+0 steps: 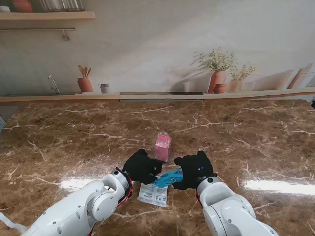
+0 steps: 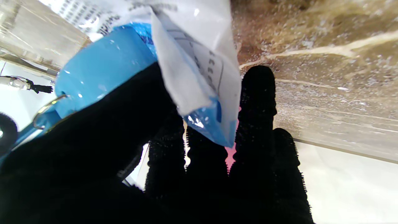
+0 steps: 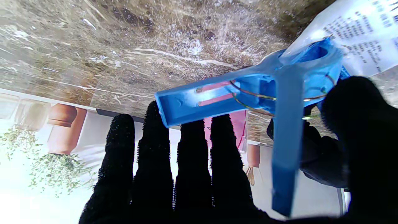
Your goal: Fill the seasoning bottle
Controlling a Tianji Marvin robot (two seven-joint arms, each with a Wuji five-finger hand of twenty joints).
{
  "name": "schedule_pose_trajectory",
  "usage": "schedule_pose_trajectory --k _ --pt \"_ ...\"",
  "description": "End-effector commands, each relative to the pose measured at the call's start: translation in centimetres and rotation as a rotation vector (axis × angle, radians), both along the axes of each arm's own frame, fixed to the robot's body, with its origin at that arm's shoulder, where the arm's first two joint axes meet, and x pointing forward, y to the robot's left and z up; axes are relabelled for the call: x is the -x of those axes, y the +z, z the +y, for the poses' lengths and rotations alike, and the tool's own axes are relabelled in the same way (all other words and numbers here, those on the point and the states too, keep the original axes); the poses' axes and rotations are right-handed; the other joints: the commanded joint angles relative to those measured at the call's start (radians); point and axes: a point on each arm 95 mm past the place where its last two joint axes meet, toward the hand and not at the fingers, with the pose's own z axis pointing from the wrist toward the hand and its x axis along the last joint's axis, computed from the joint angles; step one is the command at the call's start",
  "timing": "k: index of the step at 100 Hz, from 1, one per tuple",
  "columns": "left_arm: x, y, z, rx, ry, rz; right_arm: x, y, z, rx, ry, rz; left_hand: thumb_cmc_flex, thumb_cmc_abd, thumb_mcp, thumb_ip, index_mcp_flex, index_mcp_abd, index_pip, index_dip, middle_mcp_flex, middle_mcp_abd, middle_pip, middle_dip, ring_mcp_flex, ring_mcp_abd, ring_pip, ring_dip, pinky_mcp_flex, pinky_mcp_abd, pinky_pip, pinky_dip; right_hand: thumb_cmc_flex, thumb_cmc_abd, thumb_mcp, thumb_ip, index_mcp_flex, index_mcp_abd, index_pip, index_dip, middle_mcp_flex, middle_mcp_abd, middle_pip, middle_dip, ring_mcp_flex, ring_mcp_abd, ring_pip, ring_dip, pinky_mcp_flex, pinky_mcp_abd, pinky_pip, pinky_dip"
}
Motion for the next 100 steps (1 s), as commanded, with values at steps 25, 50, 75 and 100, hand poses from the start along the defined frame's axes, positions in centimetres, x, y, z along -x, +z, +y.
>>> schedule_pose_trajectory --k 25,50,75,100 --pt "-0.3 0.2 -1.4 0.001 -0.016 0.002 0.2 -0.4 -0.9 0.000 -0.047 0.007 0.020 0.052 -0.050 0.033 -0.026 -0.033 0.007 0.015 0.024 -0.002 0.000 0.012 -0.011 0.017 0.018 0.023 -0.023 0.008 0.005 -0.008 -0.027 0.019 0.008 0.034 -0.014 0.008 -0.004 -0.026 0.014 0.006 -0.001 -0.025 -0.016 -0.016 -0.004 -0.032 -0.015 0.005 -0.022 -0.029" --pt "-0.4 0.0 -2.4 0.004 -0.020 0.019 0.1 0.1 -1.7 -0.028 -0.089 -0.035 0.006 0.056 -0.044 0.034 -0.024 -0.030 0.008 0.001 0.025 -0.001 0.010 -0.004 -0.002 0.011 0.017 0.021 -0.014 0.014 0.011 -0.006 -0.022 0.028 0.002 0.034 -0.014 0.015 -0.001 -0.032 0.014 0.013 0.001 -0.027 -0.010 -0.016 0.001 -0.033 -0.011 0.006 -0.020 -0.032" --pt "-0.2 -0.2 -2.2 -0.010 -0.023 0.047 -0.2 0.0 -1.9 -0.076 -0.113 -0.068 -0.034 0.091 -0.179 0.012 -0.180 0.053 -0.192 -0.310 -0.287 0.038 0.138 -0.131 -0.230 0.013 -0.143 -0.012 -0.105 0.047 -0.111 -0.052 -0.014 0.026 -0.001 0.036 -0.016 0.026 0.002 -0.036 0.010 0.019 0.001 -0.029 0.003 -0.019 0.007 -0.033 0.004 -0.004 -0.018 -0.038" --pt "0.5 0.8 -0.6 0.087 0.043 0.031 -1.2 0.6 -1.6 -0.270 -0.136 -0.107 -0.195 0.186 -0.232 0.095 -0.122 0.187 -0.511 -0.648 -0.519 0.085 0.122 -0.295 -0.391 0.020 -0.235 -0.084 -0.101 0.027 -0.184 -0.110 0.000 -0.002 -0.001 0.035 -0.046 0.065 -0.004 -0.044 -0.022 0.034 -0.002 -0.040 0.000 -0.032 0.002 -0.045 0.032 -0.045 -0.043 -0.089"
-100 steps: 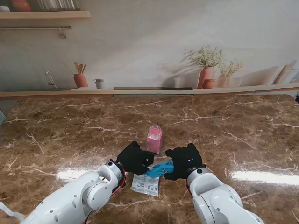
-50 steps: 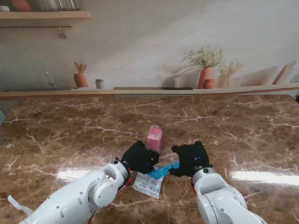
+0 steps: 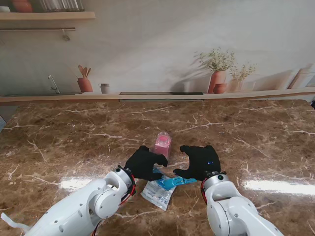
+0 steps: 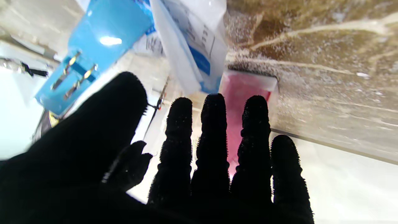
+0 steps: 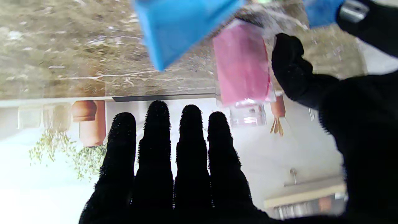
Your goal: Fill the seasoning bottle
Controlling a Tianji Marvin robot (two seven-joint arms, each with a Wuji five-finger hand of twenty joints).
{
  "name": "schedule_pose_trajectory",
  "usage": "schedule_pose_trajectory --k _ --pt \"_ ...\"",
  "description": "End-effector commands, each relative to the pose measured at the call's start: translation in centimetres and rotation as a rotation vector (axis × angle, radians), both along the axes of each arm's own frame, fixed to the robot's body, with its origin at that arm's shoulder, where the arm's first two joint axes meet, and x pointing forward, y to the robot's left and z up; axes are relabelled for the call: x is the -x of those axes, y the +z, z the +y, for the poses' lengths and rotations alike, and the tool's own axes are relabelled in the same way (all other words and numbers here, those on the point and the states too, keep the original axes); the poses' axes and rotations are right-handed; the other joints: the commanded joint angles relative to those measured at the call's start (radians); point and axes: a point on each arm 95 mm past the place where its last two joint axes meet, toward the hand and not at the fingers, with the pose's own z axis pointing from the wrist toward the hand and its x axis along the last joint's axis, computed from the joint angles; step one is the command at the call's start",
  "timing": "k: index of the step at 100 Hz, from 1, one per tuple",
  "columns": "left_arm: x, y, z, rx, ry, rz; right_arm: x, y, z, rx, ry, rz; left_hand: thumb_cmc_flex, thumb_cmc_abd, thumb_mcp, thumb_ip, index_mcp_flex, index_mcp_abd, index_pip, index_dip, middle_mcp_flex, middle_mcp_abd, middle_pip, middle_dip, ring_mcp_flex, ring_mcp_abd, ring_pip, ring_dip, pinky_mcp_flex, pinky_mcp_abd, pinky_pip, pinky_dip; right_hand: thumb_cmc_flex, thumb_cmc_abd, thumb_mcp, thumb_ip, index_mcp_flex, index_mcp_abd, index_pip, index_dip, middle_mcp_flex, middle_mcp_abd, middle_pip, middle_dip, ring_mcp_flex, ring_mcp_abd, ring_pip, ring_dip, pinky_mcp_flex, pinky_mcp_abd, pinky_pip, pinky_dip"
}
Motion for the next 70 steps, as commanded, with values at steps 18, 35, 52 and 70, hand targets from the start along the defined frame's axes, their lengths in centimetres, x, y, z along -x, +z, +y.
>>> schedule_pose_trajectory --k 18,35,52,70 --pt "1.3 1.0 1.4 0.101 0.069 -0.035 -1.2 0.7 0.5 -0.144 -0.034 -0.088 -0.064 0.084 -0.118 0.042 0.036 0.017 -0.054 -0.103 -0.043 0.021 -0.014 -0.018 -0.035 0.016 -0.022 -0.024 0.037 0.012 -0.025 -0.048 0.020 -0.055 0.000 0.032 -0.057 0.045 0.005 -0.012 -0.048 0.026 0.016 -0.020 -0.005 -0.018 0.004 -0.035 0.038 -0.034 -0.029 -0.108" --pt "1.4 2.0 2.7 0.142 0.127 -0.068 -2.0 1.6 1.4 -0.283 -0.051 -0.139 -0.081 0.143 -0.217 0.056 0.042 0.027 -0.086 -0.131 -0.068 0.033 -0.030 -0.020 -0.052 0.025 -0.030 -0.034 0.071 0.033 -0.038 -0.115 0.043 -0.082 0.000 0.033 -0.092 0.070 -0.005 -0.016 -0.097 0.040 0.016 -0.027 -0.035 -0.010 -0.003 -0.046 0.039 -0.030 -0.023 -0.142" --pt "1.3 2.6 4.0 0.190 0.171 -0.066 -3.1 2.1 2.2 -0.408 -0.043 -0.135 -0.091 0.200 -0.348 0.074 0.035 0.052 -0.156 -0.170 -0.124 0.047 -0.061 -0.036 -0.073 0.018 -0.082 -0.087 0.090 0.014 -0.070 -0.219 0.064 -0.090 -0.007 0.036 -0.138 0.109 -0.024 -0.029 -0.171 0.067 0.022 -0.085 -0.097 0.011 -0.014 -0.108 0.021 -0.026 -0.006 -0.304" --pt "1.2 2.8 5.1 0.217 0.214 -0.077 -4.9 2.6 1.5 -0.498 0.020 -0.044 -0.080 0.220 -0.396 0.084 0.031 0.048 -0.170 -0.179 -0.125 0.047 -0.062 -0.041 -0.076 0.016 -0.087 -0.106 0.081 0.012 -0.050 -0.268 0.105 -0.080 -0.062 0.034 -0.222 0.159 -0.068 -0.047 -0.282 0.093 -0.014 -0.125 -0.206 0.013 -0.056 -0.151 -0.046 -0.048 -0.046 -0.371"
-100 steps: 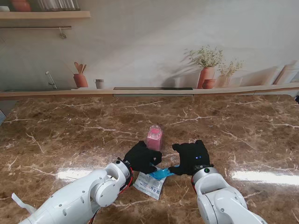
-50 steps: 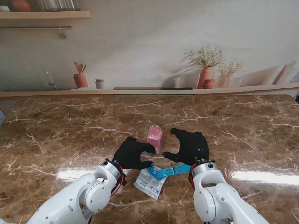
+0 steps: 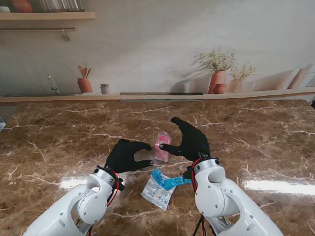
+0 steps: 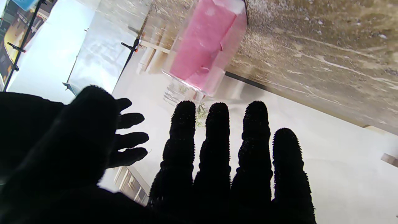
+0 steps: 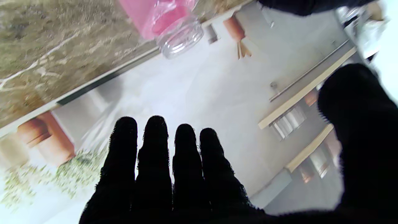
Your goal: Fill the seasoning bottle
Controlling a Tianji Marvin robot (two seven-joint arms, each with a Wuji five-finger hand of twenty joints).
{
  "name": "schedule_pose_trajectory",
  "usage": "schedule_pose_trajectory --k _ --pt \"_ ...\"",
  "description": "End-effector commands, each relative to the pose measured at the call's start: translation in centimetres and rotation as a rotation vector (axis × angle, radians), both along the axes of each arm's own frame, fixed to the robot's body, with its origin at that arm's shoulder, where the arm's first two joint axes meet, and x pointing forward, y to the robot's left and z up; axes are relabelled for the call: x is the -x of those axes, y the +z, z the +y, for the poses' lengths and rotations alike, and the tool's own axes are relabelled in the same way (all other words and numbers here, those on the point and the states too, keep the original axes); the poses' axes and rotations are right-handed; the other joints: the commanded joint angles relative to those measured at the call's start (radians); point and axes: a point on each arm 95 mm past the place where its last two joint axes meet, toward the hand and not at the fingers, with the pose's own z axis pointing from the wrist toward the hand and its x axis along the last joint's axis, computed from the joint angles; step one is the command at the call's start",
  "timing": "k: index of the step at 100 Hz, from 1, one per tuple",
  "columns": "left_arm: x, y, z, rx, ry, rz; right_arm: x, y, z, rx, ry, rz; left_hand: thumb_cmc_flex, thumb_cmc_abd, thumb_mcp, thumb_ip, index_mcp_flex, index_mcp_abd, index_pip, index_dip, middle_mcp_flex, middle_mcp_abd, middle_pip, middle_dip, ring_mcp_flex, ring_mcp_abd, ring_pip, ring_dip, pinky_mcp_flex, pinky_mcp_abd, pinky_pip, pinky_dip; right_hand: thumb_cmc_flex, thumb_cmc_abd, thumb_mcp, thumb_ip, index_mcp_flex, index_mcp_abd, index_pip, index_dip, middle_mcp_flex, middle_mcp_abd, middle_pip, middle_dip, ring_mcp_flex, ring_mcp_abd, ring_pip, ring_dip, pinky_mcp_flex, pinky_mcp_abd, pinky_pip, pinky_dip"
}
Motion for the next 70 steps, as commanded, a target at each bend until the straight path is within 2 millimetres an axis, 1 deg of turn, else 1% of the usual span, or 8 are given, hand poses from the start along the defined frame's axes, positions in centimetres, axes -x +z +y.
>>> schedule_pose_trajectory --k 1,9,17,34,45,55,70 --pt "0.2 -0.1 0.2 0.013 0.013 -0.003 -1.0 0.1 -0.9 0.017 0.024 0.044 -0.026 0.032 -0.039 0.033 0.006 0.006 -0.012 -0.012 -0.033 0.004 -0.007 -0.014 -0.033 0.011 -0.025 -0.008 -0.007 -0.017 -0.002 -0.017 0.039 -0.005 -0.028 0.033 -0.057 0.029 -0.019 -0.017 -0.058 0.021 -0.027 -0.026 -0.062 -0.002 -0.025 -0.027 -0.033 -0.033 -0.029 -0.041" --pt "0.2 -0.1 0.5 0.012 0.021 -0.007 -2.0 0.4 -1.7 -0.005 0.077 0.092 -0.029 0.034 -0.042 0.033 0.004 0.006 -0.013 -0.013 -0.034 0.003 -0.007 -0.014 -0.036 0.006 -0.027 -0.010 -0.011 -0.024 -0.001 -0.017 0.042 0.006 -0.051 0.027 -0.102 0.045 -0.040 -0.019 -0.108 0.029 -0.035 -0.040 -0.119 -0.011 -0.036 -0.044 -0.072 -0.049 -0.058 -0.062" --pt "0.2 0.0 0.7 0.021 0.028 -0.007 -3.2 0.6 -2.6 -0.028 0.125 0.125 -0.030 0.034 -0.045 0.033 0.002 0.005 -0.015 -0.013 -0.036 0.003 -0.009 -0.014 -0.040 0.003 -0.030 -0.012 -0.018 -0.028 -0.004 -0.019 0.039 0.011 -0.059 0.024 -0.146 0.053 -0.055 -0.019 -0.162 0.025 -0.049 -0.049 -0.154 -0.023 -0.043 -0.052 -0.100 -0.067 -0.076 -0.069" --pt "0.2 0.2 0.9 0.037 0.044 -0.005 -5.6 0.3 -4.7 -0.063 0.196 0.175 -0.033 0.038 -0.056 0.034 -0.004 0.008 -0.020 -0.014 -0.045 0.005 -0.012 -0.015 -0.050 0.005 -0.035 -0.015 -0.027 -0.034 -0.014 -0.025 0.033 0.019 -0.072 0.017 -0.191 0.053 -0.070 -0.010 -0.216 0.015 -0.053 -0.054 -0.220 -0.052 -0.063 -0.068 -0.153 -0.100 -0.124 -0.081" --pt "0.1 0.2 1.0 0.040 0.055 -0.002 -6.9 -0.7 -6.0 -0.102 0.235 0.217 -0.031 0.044 -0.062 0.035 -0.001 0.010 -0.022 -0.014 -0.044 0.007 -0.012 -0.014 -0.050 0.004 -0.036 -0.016 -0.030 -0.034 -0.018 -0.027 0.026 0.024 -0.078 0.014 -0.204 0.052 -0.073 -0.002 -0.233 0.011 -0.050 -0.053 -0.244 -0.061 -0.073 -0.077 -0.171 -0.110 -0.148 -0.084" --pt "0.1 0.2 1.1 0.033 0.061 0.008 -8.0 -2.2 -7.0 -0.149 0.248 0.265 -0.027 0.045 -0.067 0.036 -0.001 0.010 -0.024 -0.015 -0.042 0.006 -0.011 -0.014 -0.047 0.004 -0.035 -0.017 -0.028 -0.035 -0.019 -0.028 0.025 0.026 -0.080 0.011 -0.206 0.049 -0.073 0.005 -0.234 0.008 -0.046 -0.052 -0.247 -0.064 -0.076 -0.082 -0.171 -0.113 -0.160 -0.082" --pt "-0.1 -0.1 1.1 0.029 0.070 0.026 -9.7 -4.4 -7.4 -0.232 0.267 0.325 -0.024 0.046 -0.073 0.037 0.001 0.010 -0.025 -0.015 -0.038 0.006 -0.013 -0.015 -0.044 0.006 -0.034 -0.017 -0.026 -0.032 -0.011 -0.023 0.051 0.024 -0.088 0.006 -0.207 0.047 -0.073 0.014 -0.233 0.006 -0.042 -0.053 -0.240 -0.068 -0.078 -0.087 -0.167 -0.111 -0.173 -0.075"
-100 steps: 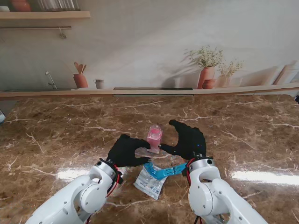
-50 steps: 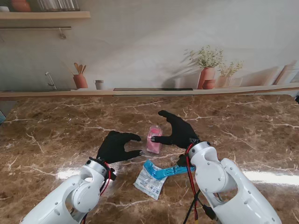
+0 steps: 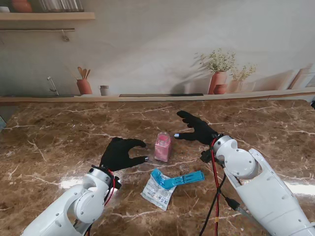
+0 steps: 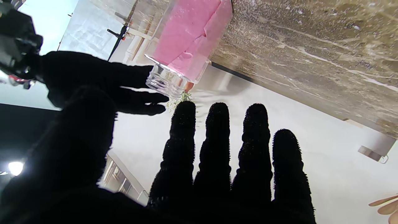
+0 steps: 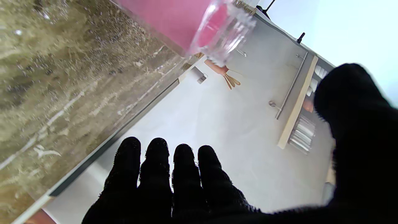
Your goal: Fill the seasoning bottle
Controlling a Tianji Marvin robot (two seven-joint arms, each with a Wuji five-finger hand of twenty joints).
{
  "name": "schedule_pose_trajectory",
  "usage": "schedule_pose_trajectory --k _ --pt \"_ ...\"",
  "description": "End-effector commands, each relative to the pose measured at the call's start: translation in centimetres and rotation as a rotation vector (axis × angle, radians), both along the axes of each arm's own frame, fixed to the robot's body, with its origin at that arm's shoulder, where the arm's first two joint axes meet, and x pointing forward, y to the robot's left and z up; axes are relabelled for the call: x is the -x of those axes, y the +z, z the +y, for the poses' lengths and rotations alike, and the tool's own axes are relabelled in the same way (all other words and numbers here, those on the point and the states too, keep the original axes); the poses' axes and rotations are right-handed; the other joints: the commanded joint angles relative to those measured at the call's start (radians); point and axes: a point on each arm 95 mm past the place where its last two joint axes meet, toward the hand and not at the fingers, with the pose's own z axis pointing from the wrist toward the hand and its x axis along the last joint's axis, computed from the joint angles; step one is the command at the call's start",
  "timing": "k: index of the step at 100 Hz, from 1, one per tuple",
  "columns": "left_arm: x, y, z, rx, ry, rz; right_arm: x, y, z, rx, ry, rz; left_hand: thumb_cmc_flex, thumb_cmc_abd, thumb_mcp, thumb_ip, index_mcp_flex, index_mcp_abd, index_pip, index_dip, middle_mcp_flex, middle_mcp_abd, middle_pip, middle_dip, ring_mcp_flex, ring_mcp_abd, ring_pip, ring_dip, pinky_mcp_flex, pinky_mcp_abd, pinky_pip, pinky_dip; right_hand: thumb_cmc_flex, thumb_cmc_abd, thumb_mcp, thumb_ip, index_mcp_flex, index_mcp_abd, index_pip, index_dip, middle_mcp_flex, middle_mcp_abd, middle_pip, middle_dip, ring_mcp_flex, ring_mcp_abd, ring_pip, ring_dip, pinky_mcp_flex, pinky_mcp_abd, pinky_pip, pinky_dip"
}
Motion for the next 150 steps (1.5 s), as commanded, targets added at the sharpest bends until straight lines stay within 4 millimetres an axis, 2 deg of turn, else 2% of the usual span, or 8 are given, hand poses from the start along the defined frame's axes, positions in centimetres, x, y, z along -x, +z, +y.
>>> schedule_pose_trajectory --k 1,36,63,65,68,72,111,150 --pt "0.1 -0.4 -0.1 0.000 0.004 0.016 -0.4 -1.2 -0.1 -0.010 0.009 0.040 -0.023 0.036 -0.032 0.037 0.001 0.009 -0.023 -0.014 -0.037 0.006 -0.012 -0.014 -0.019 0.004 -0.021 -0.014 -0.015 -0.028 -0.012 -0.011 0.011 0.001 -0.027 0.006 -0.030 -0.005 -0.016 0.017 -0.020 -0.020 0.000 -0.017 -0.025 -0.034 -0.009 -0.023 0.002 -0.042 -0.020 -0.021" --pt "0.1 -0.5 0.2 -0.023 0.014 0.041 -3.1 -4.1 -0.3 -0.115 0.007 0.118 -0.018 0.035 -0.035 0.038 0.010 0.004 -0.020 -0.010 -0.032 0.003 -0.014 -0.015 -0.014 0.003 -0.022 -0.018 -0.020 -0.027 -0.002 0.000 0.254 -0.072 -0.079 -0.004 0.106 -0.079 0.017 0.009 0.124 -0.068 0.049 -0.014 0.104 -0.070 0.011 -0.024 0.074 -0.045 -0.008 0.034" --pt "0.3 -0.5 0.3 -0.029 0.030 0.051 -3.9 -5.9 -0.2 -0.162 0.056 0.188 -0.014 0.027 -0.024 0.038 0.013 0.005 -0.019 -0.009 -0.028 0.000 -0.015 -0.015 -0.011 0.002 -0.021 -0.019 -0.024 -0.029 -0.001 0.008 0.323 -0.114 -0.082 -0.023 0.083 -0.081 0.003 -0.012 0.102 -0.072 0.033 -0.027 0.088 -0.078 -0.006 -0.031 0.060 -0.047 -0.014 0.040" --pt "0.3 -0.5 0.3 -0.029 0.030 0.050 -3.9 -6.0 -0.2 -0.173 0.062 0.198 -0.015 0.026 -0.023 0.038 0.013 0.004 -0.019 -0.009 -0.028 0.000 -0.015 -0.015 -0.010 0.001 -0.021 -0.019 -0.024 -0.029 -0.001 0.008 0.279 -0.204 0.073 -0.048 0.077 -0.078 -0.001 -0.024 0.096 -0.072 0.032 -0.033 0.082 -0.078 -0.009 -0.032 0.056 -0.047 -0.022 0.048" --pt "0.4 -0.5 0.3 -0.030 0.030 0.051 -3.8 -6.2 -0.2 -0.192 0.073 0.217 -0.015 0.026 -0.021 0.038 0.013 0.003 -0.019 -0.009 -0.028 -0.002 -0.015 -0.015 -0.011 0.000 -0.022 -0.019 -0.026 -0.029 -0.001 0.009 0.151 -0.403 0.415 -0.105 0.065 -0.073 -0.006 -0.031 0.085 -0.070 0.030 -0.036 0.071 -0.079 -0.013 -0.032 0.050 -0.048 -0.032 0.058" --pt "0.4 -0.5 0.3 -0.033 0.030 0.054 -3.7 -6.4 -0.3 -0.213 0.088 0.241 -0.016 0.025 -0.018 0.038 0.013 0.003 -0.018 -0.009 -0.028 0.000 -0.016 -0.015 -0.011 0.000 -0.022 -0.019 -0.026 -0.030 -0.001 0.010 0.114 -0.458 0.521 -0.127 0.047 -0.069 -0.015 -0.034 0.058 -0.070 0.020 -0.041 0.058 -0.080 -0.017 -0.033 0.043 -0.050 -0.038 0.063" --pt "0.2 -0.3 0.3 -0.052 0.036 0.062 -3.7 -8.2 0.2 -0.199 0.154 0.310 -0.024 0.027 -0.013 0.035 0.009 0.005 -0.018 -0.009 -0.030 -0.001 -0.014 -0.015 -0.013 -0.002 -0.022 -0.019 -0.032 -0.033 -0.005 0.018 0.087 -0.471 0.533 -0.143 0.011 -0.066 -0.039 -0.038 0.029 -0.071 -0.001 -0.048 0.034 -0.078 -0.024 -0.033 0.027 -0.035 -0.051 0.071" --pt "0.0 -0.4 0.5 -0.064 0.040 0.065 -3.6 -9.6 2.2 -0.219 0.194 0.343 -0.021 0.027 -0.016 0.035 0.010 0.005 -0.019 -0.010 -0.028 0.000 -0.015 -0.016 -0.011 -0.003 -0.025 -0.022 -0.037 -0.034 -0.011 0.024 -0.062 -0.574 0.618 -0.188 -0.010 -0.079 -0.052 -0.002 0.017 -0.072 0.017 -0.018 0.014 -0.067 -0.019 -0.016 0.013 -0.027 -0.065 0.120"
